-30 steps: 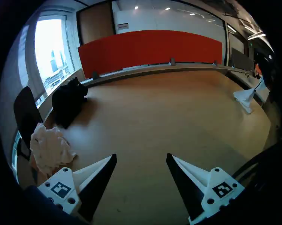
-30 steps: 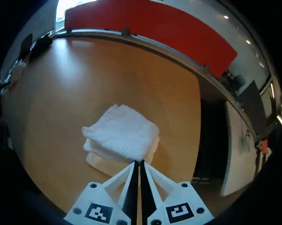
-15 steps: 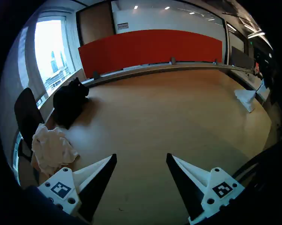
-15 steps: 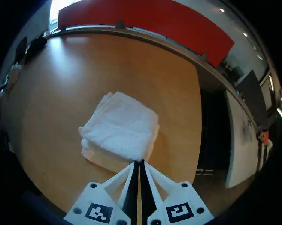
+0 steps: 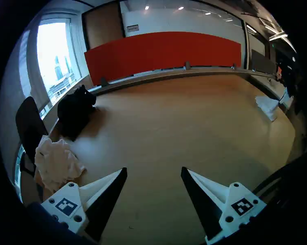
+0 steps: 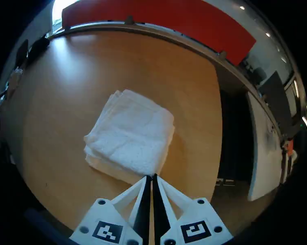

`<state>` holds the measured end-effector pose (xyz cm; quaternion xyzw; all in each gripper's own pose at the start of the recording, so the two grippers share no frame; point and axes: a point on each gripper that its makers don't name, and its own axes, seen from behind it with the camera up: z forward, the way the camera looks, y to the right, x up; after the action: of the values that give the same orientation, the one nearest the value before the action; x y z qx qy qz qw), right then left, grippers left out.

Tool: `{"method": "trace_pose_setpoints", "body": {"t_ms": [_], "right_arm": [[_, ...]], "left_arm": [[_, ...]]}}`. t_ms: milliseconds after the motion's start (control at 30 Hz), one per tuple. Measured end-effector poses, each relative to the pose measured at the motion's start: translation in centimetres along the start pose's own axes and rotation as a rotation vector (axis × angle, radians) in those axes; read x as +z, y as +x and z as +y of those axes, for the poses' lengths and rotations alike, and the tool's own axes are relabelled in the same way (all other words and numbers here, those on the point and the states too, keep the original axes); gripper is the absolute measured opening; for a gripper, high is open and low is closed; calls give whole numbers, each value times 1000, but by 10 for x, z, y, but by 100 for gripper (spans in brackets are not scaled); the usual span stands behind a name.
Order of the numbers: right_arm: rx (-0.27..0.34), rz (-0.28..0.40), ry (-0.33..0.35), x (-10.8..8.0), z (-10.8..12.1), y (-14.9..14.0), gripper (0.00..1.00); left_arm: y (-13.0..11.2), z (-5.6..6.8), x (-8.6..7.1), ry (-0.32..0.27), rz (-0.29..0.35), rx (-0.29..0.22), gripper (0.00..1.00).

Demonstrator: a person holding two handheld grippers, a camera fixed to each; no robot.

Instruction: Fold towel

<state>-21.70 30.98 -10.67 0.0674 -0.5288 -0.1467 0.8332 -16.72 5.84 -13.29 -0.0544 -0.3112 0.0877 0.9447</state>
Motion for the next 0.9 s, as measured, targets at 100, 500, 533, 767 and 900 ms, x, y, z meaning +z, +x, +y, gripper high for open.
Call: {"method": "trace_pose_setpoints", "body": {"t_ms": [100,500,533,767,900], "right_arm": [[1,-12,-1,1,1,-4,3],[-1,-60,-8,12,-2,-20,3],[1,-64,-11,14,-2,-21,3],[4,-78,-27,21,-2,-24,4],[5,-83,-35,24,-2,-24,4]], "left_arm": [[-1,-1,-1,3,-1,-2,98],[-4,-2,-2,7,-9,-1,98],[-4,-2,-2,7,-10,-1,98],[-6,-2,-2,8,-14,-1,98],[-6,-2,-2,9,-16,-1,99]]}}
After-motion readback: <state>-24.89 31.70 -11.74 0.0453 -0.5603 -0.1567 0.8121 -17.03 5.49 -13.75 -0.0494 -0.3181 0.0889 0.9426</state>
